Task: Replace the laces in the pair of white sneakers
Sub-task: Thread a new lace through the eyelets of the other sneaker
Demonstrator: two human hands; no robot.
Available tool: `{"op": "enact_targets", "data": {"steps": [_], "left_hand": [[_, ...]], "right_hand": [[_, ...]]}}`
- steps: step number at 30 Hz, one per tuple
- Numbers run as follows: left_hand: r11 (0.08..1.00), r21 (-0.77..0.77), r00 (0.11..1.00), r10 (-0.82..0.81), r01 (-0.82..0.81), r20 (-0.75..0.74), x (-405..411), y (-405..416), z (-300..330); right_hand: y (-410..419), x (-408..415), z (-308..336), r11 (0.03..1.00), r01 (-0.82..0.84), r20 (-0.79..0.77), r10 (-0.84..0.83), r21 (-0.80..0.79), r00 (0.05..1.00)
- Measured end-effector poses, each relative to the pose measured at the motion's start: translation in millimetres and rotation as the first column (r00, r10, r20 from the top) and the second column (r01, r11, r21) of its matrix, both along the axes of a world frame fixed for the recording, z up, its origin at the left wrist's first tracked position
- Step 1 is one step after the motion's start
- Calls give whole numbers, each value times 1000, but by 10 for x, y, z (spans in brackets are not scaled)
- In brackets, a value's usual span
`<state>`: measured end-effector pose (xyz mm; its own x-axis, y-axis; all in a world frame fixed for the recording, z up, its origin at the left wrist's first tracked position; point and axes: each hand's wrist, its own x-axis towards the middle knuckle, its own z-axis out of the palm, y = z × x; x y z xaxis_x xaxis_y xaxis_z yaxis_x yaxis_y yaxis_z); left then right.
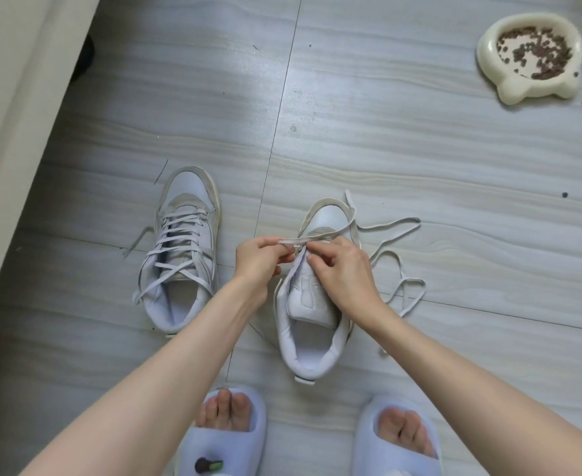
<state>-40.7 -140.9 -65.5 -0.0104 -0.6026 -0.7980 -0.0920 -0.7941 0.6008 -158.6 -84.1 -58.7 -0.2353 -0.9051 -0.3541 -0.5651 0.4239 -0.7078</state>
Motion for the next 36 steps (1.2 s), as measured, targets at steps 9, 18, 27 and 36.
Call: {"op": "enact_targets", "data": {"steps": [9,18,27,36], "left_hand": [[925,-277,961,-223,261,163,47,-67,-19],[852,-251,875,-384,459,295,34,-218,-26],[915,-218,933,-297,339,202,35,-133,-43],[907,-232,928,-304,351,216,95,-87,-31]], "right_hand": [[-10,2,-10,1000,7,1,-7,1,1000],[-19,10,-43,1000,-13,-2,13,17,1000],[-52,33,-110,997,-49,-40,51,52,998],[-46,57,-114,999,33,31,-33,1,999]]}}
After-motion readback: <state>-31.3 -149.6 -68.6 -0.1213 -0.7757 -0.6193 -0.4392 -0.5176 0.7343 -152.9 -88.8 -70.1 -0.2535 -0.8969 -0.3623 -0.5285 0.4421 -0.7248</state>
